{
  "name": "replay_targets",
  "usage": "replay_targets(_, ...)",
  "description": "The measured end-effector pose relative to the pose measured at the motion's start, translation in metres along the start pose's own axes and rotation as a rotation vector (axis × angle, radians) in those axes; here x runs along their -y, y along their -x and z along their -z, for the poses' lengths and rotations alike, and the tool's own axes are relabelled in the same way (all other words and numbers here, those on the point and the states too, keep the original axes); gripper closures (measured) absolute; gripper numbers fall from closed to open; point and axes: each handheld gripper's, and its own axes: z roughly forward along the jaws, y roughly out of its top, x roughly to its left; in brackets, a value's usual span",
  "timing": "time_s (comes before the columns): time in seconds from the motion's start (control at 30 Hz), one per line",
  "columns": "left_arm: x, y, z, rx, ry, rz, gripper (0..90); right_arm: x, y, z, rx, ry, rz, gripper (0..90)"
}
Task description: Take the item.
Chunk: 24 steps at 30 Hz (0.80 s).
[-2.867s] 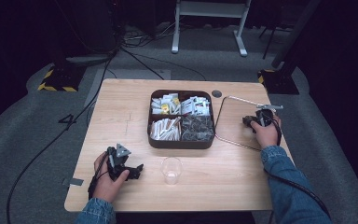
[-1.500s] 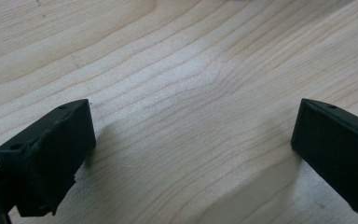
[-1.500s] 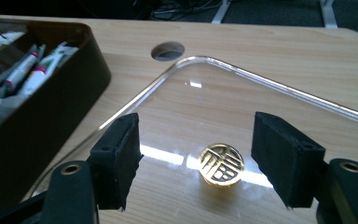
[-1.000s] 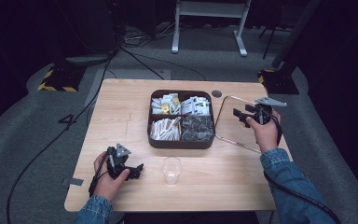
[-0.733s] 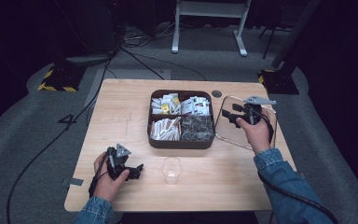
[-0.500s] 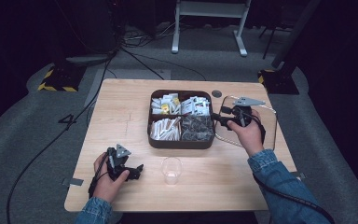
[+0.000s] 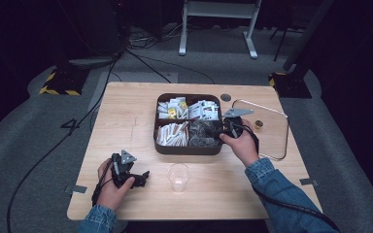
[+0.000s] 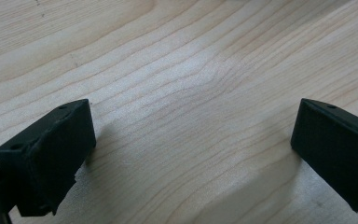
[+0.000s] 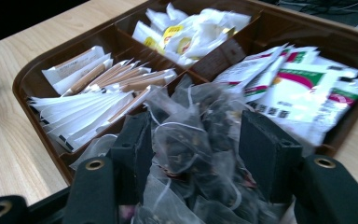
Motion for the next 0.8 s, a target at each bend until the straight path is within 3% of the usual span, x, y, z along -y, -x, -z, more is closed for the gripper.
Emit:
replay_targets(0.2,0.000,0.000,0.000,-0.001,-0.001,-0.001,0.1,0.004,-0.004,-0.016,-0.017,-0.034,0.000,46.4)
replay_targets(0.43,0.000,0.000,0.000,0.000,-0.002,0.000,0.1,0.008,-0.003,-0.026,0.010,-0.063,0.033,61.0)
replay_targets(0.57,0.000,0.000,0.000,0.000,-0.001,0.001,0.1,0.009,-0.004,-0.026,0.014,-0.080,0.062,75.5)
replay_targets(0.8,0.000,0.000,0.000,0.000,-0.001,-0.001,0.1,0.007,-0.008,-0.022,0.029,-0.073,0.092,76.4)
